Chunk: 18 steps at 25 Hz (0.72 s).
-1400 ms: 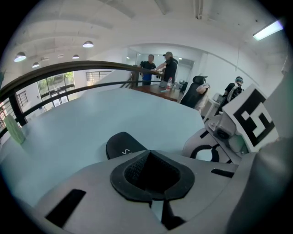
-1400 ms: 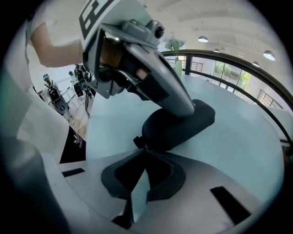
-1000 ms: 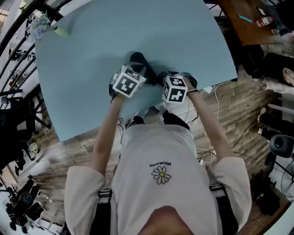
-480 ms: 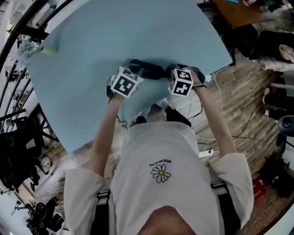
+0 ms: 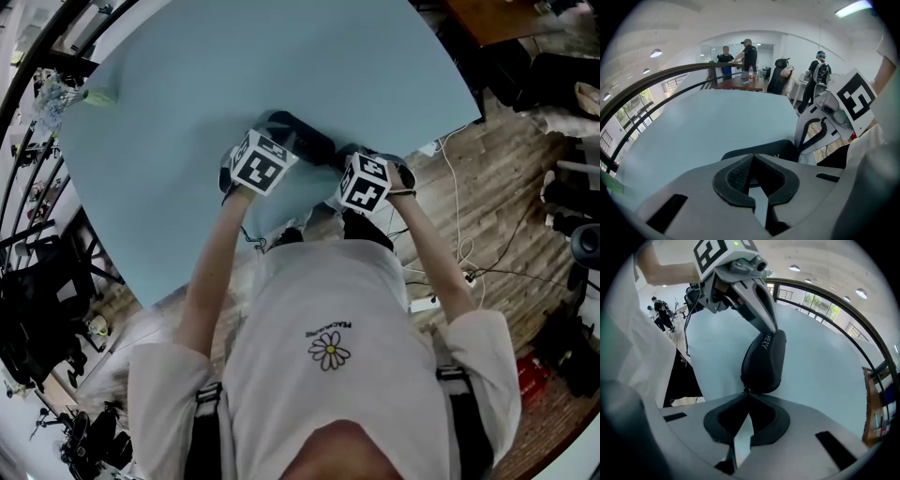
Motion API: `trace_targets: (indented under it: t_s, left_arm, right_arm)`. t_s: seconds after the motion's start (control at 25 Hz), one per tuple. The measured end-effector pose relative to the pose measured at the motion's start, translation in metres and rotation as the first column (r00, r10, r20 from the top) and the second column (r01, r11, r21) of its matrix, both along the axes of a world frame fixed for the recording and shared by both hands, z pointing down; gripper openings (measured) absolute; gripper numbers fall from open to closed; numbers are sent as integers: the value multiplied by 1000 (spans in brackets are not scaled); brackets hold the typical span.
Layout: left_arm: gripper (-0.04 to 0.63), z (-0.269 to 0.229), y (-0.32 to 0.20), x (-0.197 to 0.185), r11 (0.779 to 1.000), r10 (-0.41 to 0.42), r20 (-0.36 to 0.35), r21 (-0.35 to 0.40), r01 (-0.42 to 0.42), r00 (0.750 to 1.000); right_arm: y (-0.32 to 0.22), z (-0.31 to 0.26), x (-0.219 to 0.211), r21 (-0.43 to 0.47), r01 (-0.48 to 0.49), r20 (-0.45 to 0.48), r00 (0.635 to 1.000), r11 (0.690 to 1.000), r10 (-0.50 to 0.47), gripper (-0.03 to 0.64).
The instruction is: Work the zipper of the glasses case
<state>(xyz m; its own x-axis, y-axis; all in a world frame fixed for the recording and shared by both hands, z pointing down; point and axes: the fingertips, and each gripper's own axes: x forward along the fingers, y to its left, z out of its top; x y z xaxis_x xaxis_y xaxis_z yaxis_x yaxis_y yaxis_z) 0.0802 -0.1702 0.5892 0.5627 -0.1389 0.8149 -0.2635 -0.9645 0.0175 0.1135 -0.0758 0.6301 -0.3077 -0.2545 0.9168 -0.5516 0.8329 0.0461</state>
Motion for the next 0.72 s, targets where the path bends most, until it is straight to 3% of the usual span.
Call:
trace_targets:
  t_s: [0.12,0.4,0.52,0.56,0.64,0.72]
  left_arm:
    - [15,1,0,-3,1000,3,-1,9,-3,1000]
    - [15,-1,1,-7,999,2,-26,32,-1,1000]
    - [14,-1,1,-9,999,-6,-32,42,7,999]
    - [15,-1,2,-9,999,-8,-34,40,10,999]
    - [15,-1,2,-10,999,-10,-39,41,12,999]
    - [14,-2,1,-10,999,-12,-43,49,14,999]
  right_arm:
    - [6,1,-14,-15,42,-29,999,999,-43,8]
    - [4,0,-22,-6,-1,-65,998,1000,0,8]
    - [5,-2,-25,-62,-116,-44,993,991,114,8]
    - [7,-1,-25,-106,-201,-17,980,974,200,8]
    - [14,3,-25,-222,-375,29,920,900,390,8]
    - [11,2,-32,-276,-464,63,865,842,497,8]
